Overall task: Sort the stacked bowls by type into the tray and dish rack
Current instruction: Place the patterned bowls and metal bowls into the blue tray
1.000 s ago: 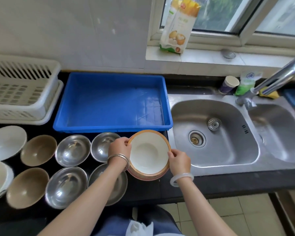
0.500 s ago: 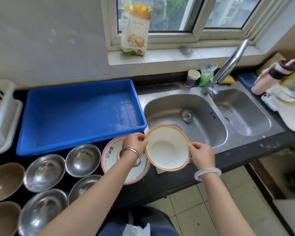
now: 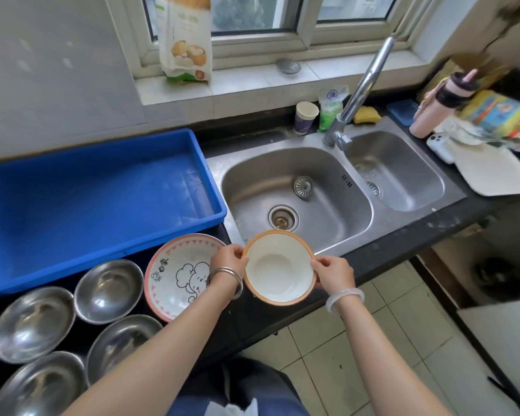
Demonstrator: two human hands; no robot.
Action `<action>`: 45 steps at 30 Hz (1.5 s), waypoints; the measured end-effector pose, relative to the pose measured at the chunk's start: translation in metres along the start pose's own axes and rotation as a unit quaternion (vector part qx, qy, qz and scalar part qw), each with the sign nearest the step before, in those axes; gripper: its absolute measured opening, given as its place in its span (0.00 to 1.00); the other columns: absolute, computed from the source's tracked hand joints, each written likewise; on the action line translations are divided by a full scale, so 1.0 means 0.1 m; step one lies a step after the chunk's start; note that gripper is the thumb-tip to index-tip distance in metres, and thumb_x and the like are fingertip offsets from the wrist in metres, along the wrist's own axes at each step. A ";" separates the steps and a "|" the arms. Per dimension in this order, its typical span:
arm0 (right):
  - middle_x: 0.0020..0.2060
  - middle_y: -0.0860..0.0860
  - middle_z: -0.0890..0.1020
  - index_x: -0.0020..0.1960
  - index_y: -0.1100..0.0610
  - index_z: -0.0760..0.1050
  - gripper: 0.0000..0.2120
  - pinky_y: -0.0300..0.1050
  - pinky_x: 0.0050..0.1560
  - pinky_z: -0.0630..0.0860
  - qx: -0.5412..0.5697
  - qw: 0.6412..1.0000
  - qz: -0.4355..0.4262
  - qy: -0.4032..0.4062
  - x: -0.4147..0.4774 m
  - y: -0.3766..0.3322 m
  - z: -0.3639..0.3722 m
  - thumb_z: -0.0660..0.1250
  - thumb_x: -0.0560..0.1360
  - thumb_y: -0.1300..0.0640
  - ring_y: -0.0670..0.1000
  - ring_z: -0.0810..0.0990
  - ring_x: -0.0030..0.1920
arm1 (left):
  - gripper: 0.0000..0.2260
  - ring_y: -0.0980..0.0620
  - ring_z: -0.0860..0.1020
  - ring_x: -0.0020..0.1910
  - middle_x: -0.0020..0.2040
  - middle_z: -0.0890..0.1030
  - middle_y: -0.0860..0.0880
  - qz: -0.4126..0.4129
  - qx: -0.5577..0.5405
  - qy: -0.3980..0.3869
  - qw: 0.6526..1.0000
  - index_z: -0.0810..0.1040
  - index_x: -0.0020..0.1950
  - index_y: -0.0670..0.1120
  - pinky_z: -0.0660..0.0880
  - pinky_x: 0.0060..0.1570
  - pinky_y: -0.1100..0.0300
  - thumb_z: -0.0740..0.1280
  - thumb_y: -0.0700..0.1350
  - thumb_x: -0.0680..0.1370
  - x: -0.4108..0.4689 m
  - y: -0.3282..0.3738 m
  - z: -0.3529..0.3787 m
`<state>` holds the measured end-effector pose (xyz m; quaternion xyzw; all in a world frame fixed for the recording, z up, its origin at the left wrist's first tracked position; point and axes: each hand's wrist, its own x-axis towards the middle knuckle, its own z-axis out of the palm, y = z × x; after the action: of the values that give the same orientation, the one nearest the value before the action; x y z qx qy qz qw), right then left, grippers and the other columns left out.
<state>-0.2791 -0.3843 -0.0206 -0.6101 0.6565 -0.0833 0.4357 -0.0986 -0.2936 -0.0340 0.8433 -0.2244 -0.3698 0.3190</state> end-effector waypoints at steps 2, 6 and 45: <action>0.37 0.50 0.84 0.39 0.52 0.80 0.07 0.55 0.48 0.82 0.002 1.000 0.000 -0.008 0.02 0.04 0.02 0.66 0.74 0.56 0.53 0.83 0.41 | 0.08 0.49 0.78 0.45 0.50 0.83 0.46 0.004 0.007 -0.001 1.000 0.80 0.53 0.44 0.75 0.47 0.57 0.66 0.42 0.75 0.02 -0.01 -0.01; 0.37 0.49 0.84 0.37 0.49 0.79 0.08 0.53 0.45 0.83 0.015 1.000 -0.002 -0.008 0.04 0.08 0.03 0.66 0.74 0.56 0.51 0.83 0.40 | 0.08 0.51 0.76 0.43 0.49 0.83 0.46 0.012 0.021 0.001 1.000 0.80 0.53 0.44 0.73 0.44 0.59 0.66 0.42 0.75 0.03 0.00 -0.01; 0.38 0.53 0.78 0.43 0.57 0.76 0.06 0.52 0.44 0.82 -0.357 0.833 -0.323 -0.273 0.26 -1.39 1.34 0.61 0.76 0.60 0.57 0.81 0.40 | 0.09 0.52 0.79 0.42 0.47 0.83 0.51 -0.160 -0.122 0.259 0.945 0.79 0.50 0.50 0.72 0.36 0.62 0.62 0.38 0.75 -0.31 -0.96 -0.97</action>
<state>-0.0846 -0.3842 -0.0253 -0.8984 0.2610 0.1904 0.2976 -0.0298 -0.1714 -0.0357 0.8896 0.0502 -0.2090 0.4030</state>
